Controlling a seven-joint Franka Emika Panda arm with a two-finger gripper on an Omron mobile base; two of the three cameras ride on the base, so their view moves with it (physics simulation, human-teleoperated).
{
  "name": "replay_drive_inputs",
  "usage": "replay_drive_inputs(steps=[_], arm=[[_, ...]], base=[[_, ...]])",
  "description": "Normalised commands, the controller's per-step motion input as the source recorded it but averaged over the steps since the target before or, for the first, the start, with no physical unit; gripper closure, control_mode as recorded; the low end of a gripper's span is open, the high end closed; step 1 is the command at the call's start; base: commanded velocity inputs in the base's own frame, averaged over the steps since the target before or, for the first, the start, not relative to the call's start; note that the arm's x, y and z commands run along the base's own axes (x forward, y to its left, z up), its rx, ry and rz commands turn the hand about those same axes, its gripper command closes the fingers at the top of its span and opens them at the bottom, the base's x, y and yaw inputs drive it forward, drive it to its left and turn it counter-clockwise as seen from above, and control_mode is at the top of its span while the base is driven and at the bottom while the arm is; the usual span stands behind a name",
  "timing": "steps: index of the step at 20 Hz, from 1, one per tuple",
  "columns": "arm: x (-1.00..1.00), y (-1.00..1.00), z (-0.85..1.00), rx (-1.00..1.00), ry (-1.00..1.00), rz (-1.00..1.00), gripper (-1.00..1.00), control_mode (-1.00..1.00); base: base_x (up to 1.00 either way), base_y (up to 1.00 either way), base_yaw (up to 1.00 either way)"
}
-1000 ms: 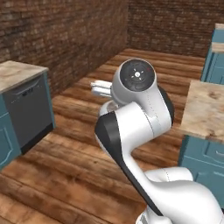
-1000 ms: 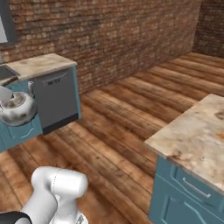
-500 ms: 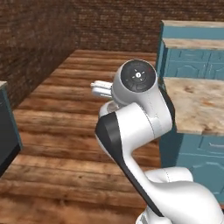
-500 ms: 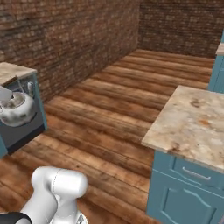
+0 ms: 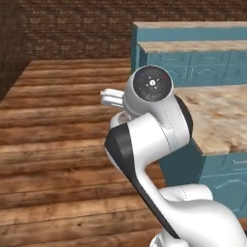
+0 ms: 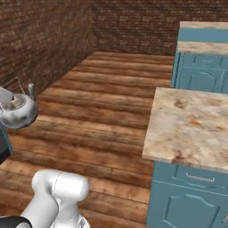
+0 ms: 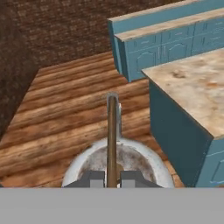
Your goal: The kettle is done boiling. Turn off the stove, then wait for 300 timesteps before moving the kettle to the dining table.
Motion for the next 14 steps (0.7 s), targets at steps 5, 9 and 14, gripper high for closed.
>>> replay_drive_inputs(steps=[5, 9, 14], arm=[[0.00, 0.00, 0.00, 0.00, 0.00, 0.00, 1.00, 1.00], [0.00, 0.00, 0.00, 0.00, 0.00, 0.00, 1.00, 1.00], [0.00, 0.00, 0.00, 0.00, 0.00, 0.00, 1.00, 1.00]], base=[[0.80, 0.63, -0.43], [0.81, 0.68, -0.43], [0.73, 0.72, -0.43]])
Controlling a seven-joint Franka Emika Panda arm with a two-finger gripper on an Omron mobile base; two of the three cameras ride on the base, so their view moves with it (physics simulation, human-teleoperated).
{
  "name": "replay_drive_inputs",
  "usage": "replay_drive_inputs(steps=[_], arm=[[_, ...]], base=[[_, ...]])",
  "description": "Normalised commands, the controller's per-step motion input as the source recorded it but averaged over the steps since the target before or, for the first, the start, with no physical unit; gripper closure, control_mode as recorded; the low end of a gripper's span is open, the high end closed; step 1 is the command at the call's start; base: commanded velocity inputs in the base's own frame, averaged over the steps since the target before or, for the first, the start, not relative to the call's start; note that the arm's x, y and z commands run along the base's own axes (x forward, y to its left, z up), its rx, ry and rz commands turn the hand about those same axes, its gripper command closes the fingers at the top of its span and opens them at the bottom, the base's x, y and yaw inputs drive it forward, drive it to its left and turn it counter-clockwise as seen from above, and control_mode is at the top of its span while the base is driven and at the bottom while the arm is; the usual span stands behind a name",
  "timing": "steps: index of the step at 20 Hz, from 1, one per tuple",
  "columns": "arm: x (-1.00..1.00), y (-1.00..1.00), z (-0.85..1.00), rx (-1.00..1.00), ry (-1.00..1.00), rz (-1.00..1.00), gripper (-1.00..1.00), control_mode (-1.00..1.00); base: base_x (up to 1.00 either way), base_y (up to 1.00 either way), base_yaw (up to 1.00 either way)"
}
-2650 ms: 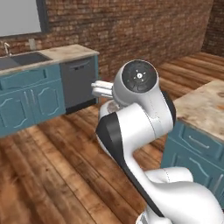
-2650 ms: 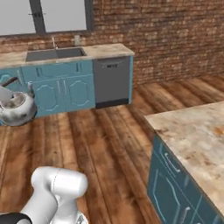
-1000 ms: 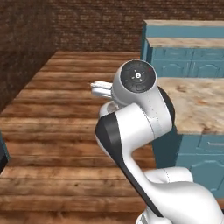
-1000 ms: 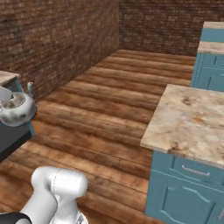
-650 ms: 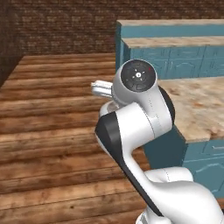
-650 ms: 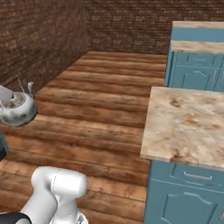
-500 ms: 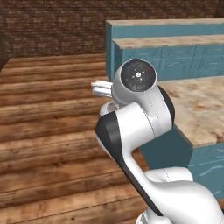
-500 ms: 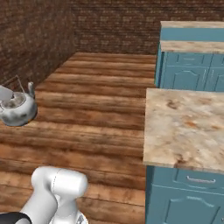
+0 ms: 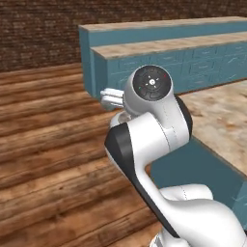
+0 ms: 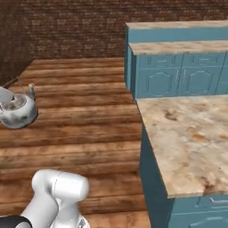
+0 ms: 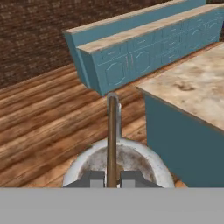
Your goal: The kettle is done boiling. Turn off the stove, then wait for 300 timesteps before moving the kettle to the dining table.
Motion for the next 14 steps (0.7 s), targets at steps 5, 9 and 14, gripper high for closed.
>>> replay_drive_inputs(steps=[5, 9, 14], arm=[[0.00, 0.00, 0.00, 0.00, 0.00, 0.00, 1.00, 1.00], [0.00, 0.00, 0.00, 0.00, 0.00, 0.00, 1.00, 1.00], [0.00, 0.00, 0.00, 0.00, 0.00, 0.00, 1.00, 1.00]], base=[[0.74, 0.74, -0.42], [0.75, 0.76, -0.41], [0.76, 0.79, -0.39]])
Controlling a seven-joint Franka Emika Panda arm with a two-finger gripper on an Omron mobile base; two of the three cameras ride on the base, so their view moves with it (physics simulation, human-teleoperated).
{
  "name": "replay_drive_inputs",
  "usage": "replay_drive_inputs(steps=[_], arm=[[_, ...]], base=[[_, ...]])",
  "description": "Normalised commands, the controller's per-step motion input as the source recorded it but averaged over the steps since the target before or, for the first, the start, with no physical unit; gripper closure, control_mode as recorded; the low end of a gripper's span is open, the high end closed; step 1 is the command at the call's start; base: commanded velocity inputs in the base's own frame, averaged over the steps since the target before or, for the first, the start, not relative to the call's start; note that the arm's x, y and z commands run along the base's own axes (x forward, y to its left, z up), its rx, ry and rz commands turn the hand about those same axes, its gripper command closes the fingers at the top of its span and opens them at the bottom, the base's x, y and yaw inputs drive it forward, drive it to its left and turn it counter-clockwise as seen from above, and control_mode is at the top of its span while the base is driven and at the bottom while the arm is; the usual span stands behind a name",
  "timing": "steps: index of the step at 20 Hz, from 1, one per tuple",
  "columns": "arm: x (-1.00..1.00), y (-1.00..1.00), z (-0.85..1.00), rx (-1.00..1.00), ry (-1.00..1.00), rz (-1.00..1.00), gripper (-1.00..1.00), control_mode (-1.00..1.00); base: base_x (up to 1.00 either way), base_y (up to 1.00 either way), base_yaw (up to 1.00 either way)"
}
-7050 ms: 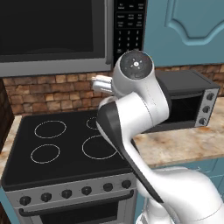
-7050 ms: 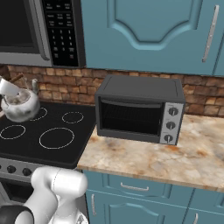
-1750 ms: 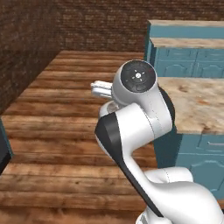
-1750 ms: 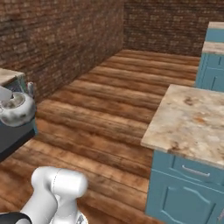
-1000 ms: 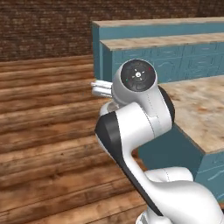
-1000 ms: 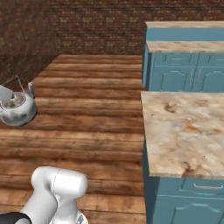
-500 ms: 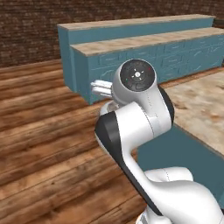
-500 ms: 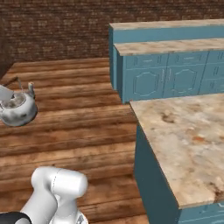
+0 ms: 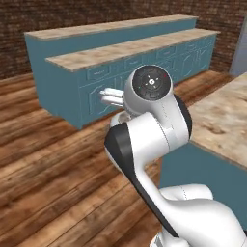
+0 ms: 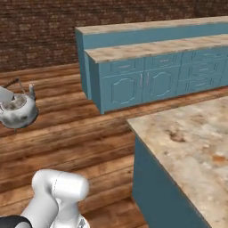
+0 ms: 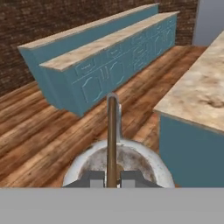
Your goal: The kettle is done boiling. Turn off the stove, then wait for 300 timesteps before moving the kettle to the dining table.
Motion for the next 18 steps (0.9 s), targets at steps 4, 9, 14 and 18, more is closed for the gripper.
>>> replay_drive_inputs(steps=[4, 9, 14, 18], arm=[[0.00, 0.00, 0.00, 0.00, 0.00, 0.00, 1.00, 1.00], [0.00, 0.00, 0.00, 0.00, 0.00, 0.00, 1.00, 1.00], [0.00, 0.00, 0.00, 0.00, 0.00, 0.00, 1.00, 1.00], [0.00, 0.00, 0.00, 0.00, 0.00, 0.00, 1.00, 1.00]], base=[[0.77, 0.78, -0.39], [0.68, 0.87, -0.38], [0.67, 0.95, -0.36], [0.67, 1.00, -0.33]])
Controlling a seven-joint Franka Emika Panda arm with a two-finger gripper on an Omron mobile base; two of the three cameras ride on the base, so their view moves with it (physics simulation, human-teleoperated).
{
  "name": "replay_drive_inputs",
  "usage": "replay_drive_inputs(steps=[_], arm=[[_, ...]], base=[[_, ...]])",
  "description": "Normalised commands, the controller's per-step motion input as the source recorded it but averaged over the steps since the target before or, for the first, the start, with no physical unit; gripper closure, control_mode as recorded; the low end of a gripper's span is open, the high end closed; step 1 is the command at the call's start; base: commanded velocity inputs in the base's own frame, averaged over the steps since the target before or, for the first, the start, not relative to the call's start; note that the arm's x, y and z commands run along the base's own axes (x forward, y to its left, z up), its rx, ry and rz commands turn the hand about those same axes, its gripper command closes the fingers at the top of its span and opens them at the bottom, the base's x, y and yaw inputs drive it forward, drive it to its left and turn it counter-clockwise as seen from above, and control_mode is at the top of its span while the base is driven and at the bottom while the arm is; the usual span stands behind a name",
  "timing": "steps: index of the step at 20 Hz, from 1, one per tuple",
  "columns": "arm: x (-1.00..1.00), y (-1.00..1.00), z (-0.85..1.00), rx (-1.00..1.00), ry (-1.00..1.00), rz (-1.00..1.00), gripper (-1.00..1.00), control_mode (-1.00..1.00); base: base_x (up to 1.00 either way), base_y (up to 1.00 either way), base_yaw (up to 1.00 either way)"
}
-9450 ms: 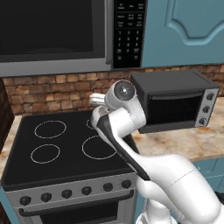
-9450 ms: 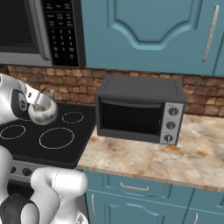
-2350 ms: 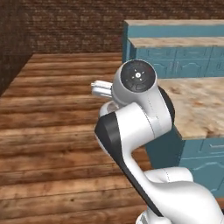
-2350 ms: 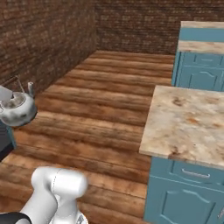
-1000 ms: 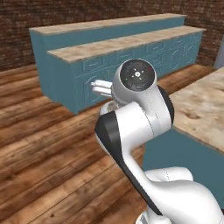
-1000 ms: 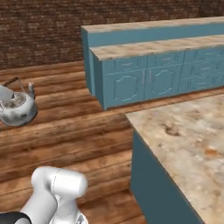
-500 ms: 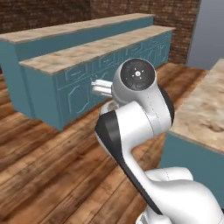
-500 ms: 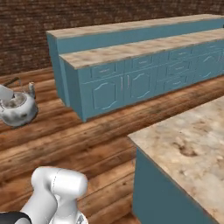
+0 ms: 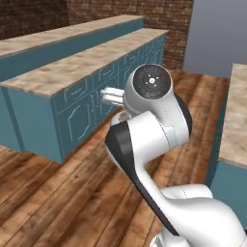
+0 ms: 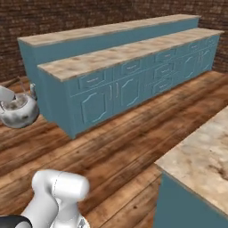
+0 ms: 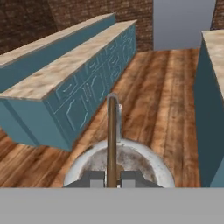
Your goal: The kettle is done boiling. Turn off the stove, then wait for 300 timesteps before moving the kettle to the dining table.
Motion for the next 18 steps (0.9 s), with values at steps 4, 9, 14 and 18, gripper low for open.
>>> replay_drive_inputs(steps=[4, 9, 14, 18], arm=[[0.00, 0.00, 0.00, 0.00, 0.00, 0.00, 1.00, 1.00], [0.00, 0.00, 0.00, 0.00, 0.00, 0.00, 1.00, 1.00], [0.00, 0.00, 0.00, 0.00, 0.00, 0.00, 1.00, 1.00], [0.00, 0.00, 0.00, 0.00, 0.00, 0.00, 1.00, 1.00]], base=[[0.59, 1.00, -0.29], [0.17, 1.00, -0.12], [0.00, 1.00, 0.00], [0.21, 1.00, -0.02]])
